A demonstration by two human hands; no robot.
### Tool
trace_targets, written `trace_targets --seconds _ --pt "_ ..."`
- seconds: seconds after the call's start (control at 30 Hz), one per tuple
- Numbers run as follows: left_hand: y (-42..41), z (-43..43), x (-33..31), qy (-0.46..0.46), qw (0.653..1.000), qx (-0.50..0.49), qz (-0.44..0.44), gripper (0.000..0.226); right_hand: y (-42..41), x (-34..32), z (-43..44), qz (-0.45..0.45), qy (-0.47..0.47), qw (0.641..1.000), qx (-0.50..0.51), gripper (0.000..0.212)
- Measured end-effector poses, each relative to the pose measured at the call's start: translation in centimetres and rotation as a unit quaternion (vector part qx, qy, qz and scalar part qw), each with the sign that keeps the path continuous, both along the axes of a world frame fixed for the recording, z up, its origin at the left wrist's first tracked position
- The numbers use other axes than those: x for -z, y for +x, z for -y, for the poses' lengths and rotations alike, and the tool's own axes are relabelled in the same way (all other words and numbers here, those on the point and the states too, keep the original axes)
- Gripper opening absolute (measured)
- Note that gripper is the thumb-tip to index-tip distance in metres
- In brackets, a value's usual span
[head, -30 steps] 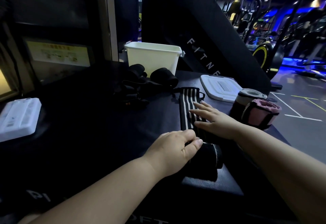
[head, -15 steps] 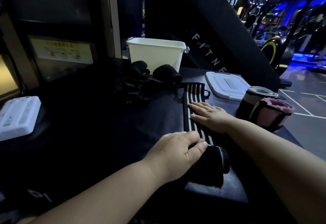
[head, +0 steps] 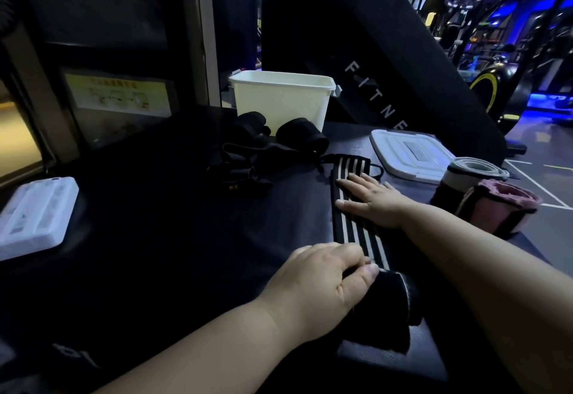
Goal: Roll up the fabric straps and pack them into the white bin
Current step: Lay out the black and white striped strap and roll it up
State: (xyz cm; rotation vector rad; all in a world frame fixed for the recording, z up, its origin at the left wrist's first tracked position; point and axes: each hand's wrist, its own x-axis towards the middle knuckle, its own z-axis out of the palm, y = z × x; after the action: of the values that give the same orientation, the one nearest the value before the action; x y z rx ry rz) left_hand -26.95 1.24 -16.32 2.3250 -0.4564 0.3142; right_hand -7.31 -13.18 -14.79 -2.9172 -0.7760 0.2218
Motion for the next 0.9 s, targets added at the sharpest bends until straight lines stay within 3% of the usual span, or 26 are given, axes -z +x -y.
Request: trace_targets --seconds 0.3,0.4,0.5,0.63,0.73,0.8,0.9 --pt "0.4 -0.2 0.4 -0.003 1.000 -0.004 -0.014 0.032 -0.4 -0.1 0.0 0.026 0.007 1.000 0.003 0.068" --pt "0.5 -0.5 0.2 0.015 1.000 -0.017 -0.007 0.027 -2.2 -1.8 0.1 0.052 0.092 0.994 -0.011 0.056" --pt "0.3 -0.6 0.1 0.022 0.999 -0.025 -0.026 0.034 -5.6 -3.2 0.9 0.017 0.194 0.981 0.001 0.034" --pt "0.2 -0.5 0.0 0.017 0.998 -0.024 -0.049 0.039 -10.8 -3.8 3.2 -0.086 0.366 0.927 0.002 0.014" --pt "0.3 -0.4 -0.1 0.012 0.998 -0.026 -0.054 0.036 -14.2 -3.4 5.0 -0.158 0.439 0.884 -0.034 0.005" --pt "0.2 -0.3 -0.2 0.010 0.998 -0.027 -0.061 0.032 -16.1 -2.7 6.0 -0.208 0.435 0.874 -0.054 0.024" --pt "-0.2 -0.4 -0.3 -0.002 0.997 -0.029 -0.078 0.035 -17.8 -1.3 6.8 -0.121 0.378 0.916 -0.054 0.047"
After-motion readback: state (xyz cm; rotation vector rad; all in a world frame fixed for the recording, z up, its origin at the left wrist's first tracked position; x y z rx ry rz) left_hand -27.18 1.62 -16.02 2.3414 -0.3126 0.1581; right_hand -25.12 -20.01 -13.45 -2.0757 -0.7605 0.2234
